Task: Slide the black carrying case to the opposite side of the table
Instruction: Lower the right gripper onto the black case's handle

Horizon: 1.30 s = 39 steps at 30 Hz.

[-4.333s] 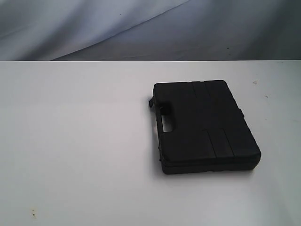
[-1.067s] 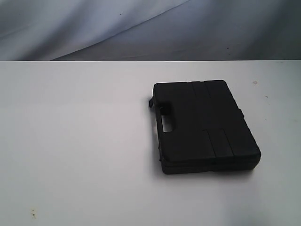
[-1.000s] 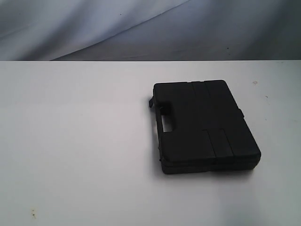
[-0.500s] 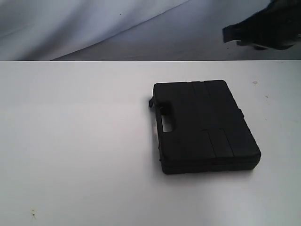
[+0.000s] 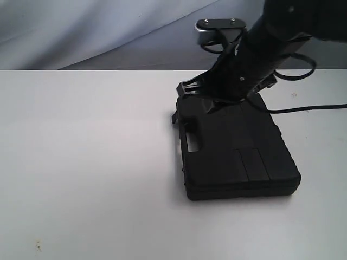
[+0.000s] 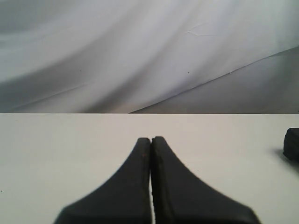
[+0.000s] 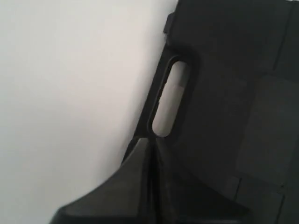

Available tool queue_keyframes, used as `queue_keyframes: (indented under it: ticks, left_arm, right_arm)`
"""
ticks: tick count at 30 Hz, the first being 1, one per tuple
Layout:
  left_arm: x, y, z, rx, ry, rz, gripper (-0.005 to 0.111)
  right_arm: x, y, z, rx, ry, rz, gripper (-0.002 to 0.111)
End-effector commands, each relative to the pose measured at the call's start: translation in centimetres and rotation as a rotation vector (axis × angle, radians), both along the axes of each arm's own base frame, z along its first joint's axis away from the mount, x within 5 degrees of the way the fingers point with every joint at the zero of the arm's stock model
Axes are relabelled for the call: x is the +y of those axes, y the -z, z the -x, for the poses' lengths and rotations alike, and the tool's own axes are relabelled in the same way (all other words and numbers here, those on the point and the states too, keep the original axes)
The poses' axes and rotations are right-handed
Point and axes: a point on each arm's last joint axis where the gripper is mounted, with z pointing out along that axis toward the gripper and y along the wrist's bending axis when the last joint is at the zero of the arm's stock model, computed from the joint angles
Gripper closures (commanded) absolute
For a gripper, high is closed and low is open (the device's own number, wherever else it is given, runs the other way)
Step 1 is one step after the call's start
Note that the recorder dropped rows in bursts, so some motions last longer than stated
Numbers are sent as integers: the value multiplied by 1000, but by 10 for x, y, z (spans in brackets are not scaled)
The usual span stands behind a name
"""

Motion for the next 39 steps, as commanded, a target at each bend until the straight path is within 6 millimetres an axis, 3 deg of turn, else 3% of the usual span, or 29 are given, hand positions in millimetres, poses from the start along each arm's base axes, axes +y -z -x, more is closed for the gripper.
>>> queue_keyframes:
  ticks: [1,5,10,17,27,39]
  left_arm:
    - [0,1,0,-1,-2,9,107]
    - [0,1,0,-1,-2,9,107]
    - [0,1,0,-1,-2,9,107]
    - [0,1,0,-1,-2,9,107]
    - [0,1,0,-1,-2,9,107]
    - [0,1,0,-1,-2,9,107]
  right_arm:
    - [19,9,-3,90,-24,14,108]
    - [34,25,-9,177,-20,-3,108]
    - [50,52,-26,69,42,-43,108]
    - [55,78,-34,81,81,-26,108]
    - [55,81,-35,120,103,-2,65]
    - [63,79,-48,179,106,113,63]
